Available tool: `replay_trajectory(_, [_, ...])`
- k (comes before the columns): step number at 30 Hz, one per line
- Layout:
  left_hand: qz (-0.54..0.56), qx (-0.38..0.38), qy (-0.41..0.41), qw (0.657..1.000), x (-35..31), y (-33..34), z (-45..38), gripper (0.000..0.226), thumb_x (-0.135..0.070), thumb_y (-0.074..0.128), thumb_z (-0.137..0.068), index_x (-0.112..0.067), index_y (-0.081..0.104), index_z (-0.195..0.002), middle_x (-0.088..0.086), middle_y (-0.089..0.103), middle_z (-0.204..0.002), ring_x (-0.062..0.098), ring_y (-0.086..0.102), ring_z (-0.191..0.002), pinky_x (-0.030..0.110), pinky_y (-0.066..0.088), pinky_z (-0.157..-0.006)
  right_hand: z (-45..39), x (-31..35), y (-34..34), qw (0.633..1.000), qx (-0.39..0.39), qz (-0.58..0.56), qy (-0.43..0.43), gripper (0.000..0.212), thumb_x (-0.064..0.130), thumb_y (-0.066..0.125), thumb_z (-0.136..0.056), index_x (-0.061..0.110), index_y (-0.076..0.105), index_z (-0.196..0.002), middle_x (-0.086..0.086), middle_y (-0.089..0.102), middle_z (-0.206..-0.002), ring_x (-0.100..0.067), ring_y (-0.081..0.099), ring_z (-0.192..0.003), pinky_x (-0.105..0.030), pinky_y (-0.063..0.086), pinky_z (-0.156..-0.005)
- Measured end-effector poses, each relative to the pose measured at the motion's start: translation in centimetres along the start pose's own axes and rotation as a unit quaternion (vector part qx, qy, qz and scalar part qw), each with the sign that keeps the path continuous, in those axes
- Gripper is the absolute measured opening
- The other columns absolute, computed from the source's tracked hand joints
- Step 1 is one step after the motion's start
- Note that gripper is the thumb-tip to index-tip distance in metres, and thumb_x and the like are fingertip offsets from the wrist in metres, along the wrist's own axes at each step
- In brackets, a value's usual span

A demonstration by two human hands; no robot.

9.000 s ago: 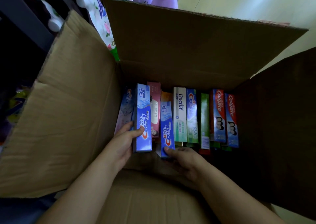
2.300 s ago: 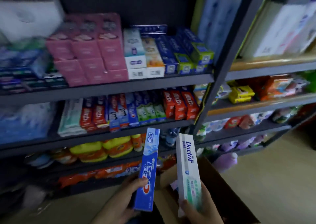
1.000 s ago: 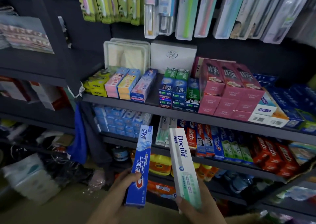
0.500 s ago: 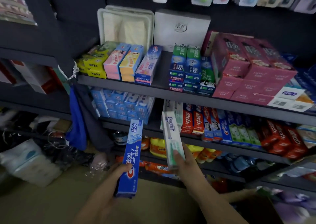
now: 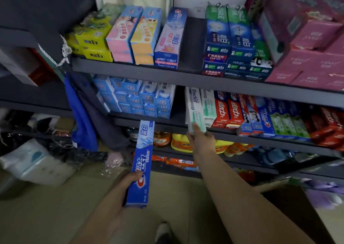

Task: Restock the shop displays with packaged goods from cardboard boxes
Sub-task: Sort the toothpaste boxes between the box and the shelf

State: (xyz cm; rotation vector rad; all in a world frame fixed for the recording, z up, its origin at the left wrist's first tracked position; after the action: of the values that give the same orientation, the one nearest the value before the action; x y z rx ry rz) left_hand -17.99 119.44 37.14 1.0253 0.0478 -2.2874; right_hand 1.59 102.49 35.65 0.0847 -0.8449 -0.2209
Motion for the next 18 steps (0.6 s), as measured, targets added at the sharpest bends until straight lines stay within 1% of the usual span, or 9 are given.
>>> replay_trajectory(3, [0.01,0.008,-0.001,1.0,0.6,-0.6,-0.7,0.078,-0.042,0.077,-0.034,-0.011,0.06,-0.103,0.013,0.073,-0.088,0.023,0.069,-0.066,0.032,0.056,-0.054,-0.4,-0.6,0.9,0.999,0.008,-0.014,0.041,0.033,0.018,0.061,-0.092,0.003,0.054,-0.121,-0.004,0.061,-0.087,-0.01,0.058,-0.074,-0.033,0.05,-0.094])
replay_trajectory(4, [0.018,0.016,-0.002,1.0,0.6,-0.5,-1.2,0.079,-0.042,0.078,-0.034,-0.011,0.06,-0.103,0.013,0.073,-0.09,0.024,0.069,-0.067,0.032,0.056,-0.055,-0.7,-0.7,1.0,0.999,-0.001,-0.006,0.047,0.033,0.021,0.063,-0.091,0.002,0.056,-0.117,-0.003,0.059,-0.08,-0.01,0.057,-0.072,-0.035,0.051,-0.094])
replay_trajectory(5, [0.014,0.021,-0.001,1.0,0.6,-0.5,-1.6,0.08,-0.044,0.081,-0.032,-0.012,0.061,-0.103,0.014,0.073,-0.092,0.024,0.068,-0.069,0.033,0.056,-0.059,-0.8,-0.8,0.9,0.998,-0.017,-0.001,0.058,0.03,0.024,0.067,-0.088,0.005,0.061,-0.11,-0.002,0.059,-0.077,-0.011,0.057,-0.07,-0.033,0.054,-0.09])
replay_trajectory(7, [0.0,0.031,0.017,0.999,0.1,-0.3,-2.0,0.085,-0.052,0.089,-0.027,-0.013,0.063,-0.097,0.017,0.069,-0.098,0.027,0.065,-0.078,0.038,0.051,-0.074,-0.6,-1.0,1.0,0.994,-0.037,-0.039,0.098,0.023,0.024,0.075,-0.082,0.008,0.065,-0.096,-0.004,0.061,-0.079,-0.011,0.057,-0.067,-0.024,0.057,-0.071])
replay_trajectory(9, [-0.005,0.034,0.028,0.999,-0.3,-0.2,-2.2,0.082,-0.058,0.089,-0.028,-0.015,0.066,-0.094,0.023,0.065,-0.107,0.029,0.06,-0.087,0.041,0.046,-0.084,-0.6,-0.9,2.2,0.982,-0.022,-0.141,0.12,0.024,0.014,0.075,-0.082,0.006,0.065,-0.102,-0.007,0.065,-0.09,-0.011,0.061,-0.072,-0.017,0.055,-0.056])
replay_trajectory(11, [0.0,0.034,0.024,0.999,-0.2,-0.2,-2.7,0.078,-0.058,0.089,-0.032,-0.015,0.066,-0.094,0.027,0.062,-0.113,0.031,0.059,-0.091,0.042,0.045,-0.087,-0.6,-0.8,3.1,0.973,-0.014,-0.191,0.132,0.023,0.01,0.072,-0.083,0.005,0.063,-0.104,-0.01,0.067,-0.097,-0.014,0.067,-0.08,-0.017,0.056,-0.053])
replay_trajectory(13, [0.005,0.039,0.021,0.999,-0.1,-0.1,-2.9,0.077,-0.057,0.089,-0.032,-0.016,0.067,-0.093,0.028,0.062,-0.112,0.032,0.057,-0.092,0.043,0.044,-0.087,-0.8,-0.6,3.8,0.971,-0.004,-0.196,0.135,0.018,0.012,0.069,-0.087,0.008,0.062,-0.103,-0.008,0.067,-0.093,-0.012,0.068,-0.076,-0.016,0.054,-0.049])
replay_trajectory(15, [0.002,0.04,0.024,0.999,-0.3,0.0,-3.0,0.08,-0.057,0.089,-0.03,-0.015,0.066,-0.093,0.025,0.063,-0.108,0.031,0.058,-0.091,0.04,0.045,-0.084,-1.5,0.1,4.4,0.981,0.02,-0.161,0.103,0.028,0.016,0.062,-0.092,0.007,0.056,-0.119,-0.002,0.061,-0.086,-0.008,0.062,-0.071,-0.012,0.049,-0.048])
replay_trajectory(18, [-0.003,0.045,0.014,0.999,-0.1,0.3,-3.1,0.088,-0.048,0.089,-0.025,-0.013,0.062,-0.102,0.018,0.07,-0.099,0.028,0.065,-0.079,0.036,0.051,-0.071,-2.3,0.9,4.8,0.987,0.039,-0.138,0.074,0.036,0.014,0.055,-0.096,0.003,0.049,-0.129,0.002,0.057,-0.087,-0.007,0.059,-0.073,-0.012,0.05,-0.054])
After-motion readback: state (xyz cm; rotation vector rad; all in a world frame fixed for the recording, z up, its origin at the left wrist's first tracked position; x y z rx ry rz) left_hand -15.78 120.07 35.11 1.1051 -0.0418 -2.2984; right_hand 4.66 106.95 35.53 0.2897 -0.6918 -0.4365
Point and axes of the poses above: each hand's wrist, its own z-axis away from the middle knuckle, its own y-axis out of the palm, x = y × z, the point moved 10 cm from there along -z, towards the middle knuckle
